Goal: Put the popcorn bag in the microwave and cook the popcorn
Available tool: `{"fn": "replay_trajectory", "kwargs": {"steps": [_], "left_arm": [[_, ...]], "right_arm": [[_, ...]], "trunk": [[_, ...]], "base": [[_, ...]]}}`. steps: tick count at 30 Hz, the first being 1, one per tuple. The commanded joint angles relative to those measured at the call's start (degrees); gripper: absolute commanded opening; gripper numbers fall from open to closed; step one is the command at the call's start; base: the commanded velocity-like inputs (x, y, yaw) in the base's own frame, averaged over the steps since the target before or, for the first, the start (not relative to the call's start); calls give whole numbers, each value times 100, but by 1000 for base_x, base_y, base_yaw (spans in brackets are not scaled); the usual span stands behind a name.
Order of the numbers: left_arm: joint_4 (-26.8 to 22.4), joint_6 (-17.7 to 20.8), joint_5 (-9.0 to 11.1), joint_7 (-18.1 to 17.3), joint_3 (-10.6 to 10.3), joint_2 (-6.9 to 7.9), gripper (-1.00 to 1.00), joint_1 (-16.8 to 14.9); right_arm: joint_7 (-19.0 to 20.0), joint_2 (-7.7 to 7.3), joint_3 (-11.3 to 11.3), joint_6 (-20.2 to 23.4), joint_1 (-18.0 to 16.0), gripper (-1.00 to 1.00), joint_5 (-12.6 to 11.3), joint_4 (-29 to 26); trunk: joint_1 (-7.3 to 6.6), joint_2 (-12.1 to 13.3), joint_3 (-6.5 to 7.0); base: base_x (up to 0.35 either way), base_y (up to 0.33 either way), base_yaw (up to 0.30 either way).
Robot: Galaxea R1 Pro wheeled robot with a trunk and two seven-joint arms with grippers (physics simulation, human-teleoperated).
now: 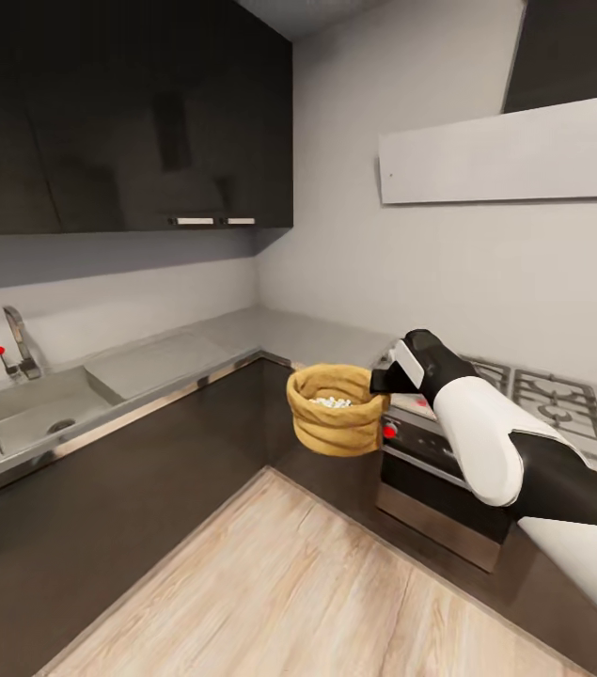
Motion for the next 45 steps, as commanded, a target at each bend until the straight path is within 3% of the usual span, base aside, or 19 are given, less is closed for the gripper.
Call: {"fn": "replay_trajectory", "kwargs": {"steps": [1,16,19,22,45], "left_arm": [[-3,-7,48,3,6,-1,100,-1],[-3,-7,48,3,-1,-7,100,-1],[-3,-7,48,3,-1,-7,100,-1],[-3,-7,48,3,-1,-3,100,-1],[-3,-7,48,3,-1,2,100,-1]], "right_arm": [[-2,7,-49,19,-4,-100,53,-6],[65,17,-49,9,1,-100,39,-5],[232,-16,-49,9,143,-100,-434,-14],[256,-71,-49,9,159,-100,-527,-16],[183,-101,-41,22,163,-100,-522,-22]], "trunk": [[-3,-5,-7],[-3,-5,-7],[-3,-5,-7],[-3,-5,-7],[-3,-5,-7]], "base": [[-345,0,0],[-345,0,0],[-345,0,0],[-345,0,0],[-306,0,-15]]}}
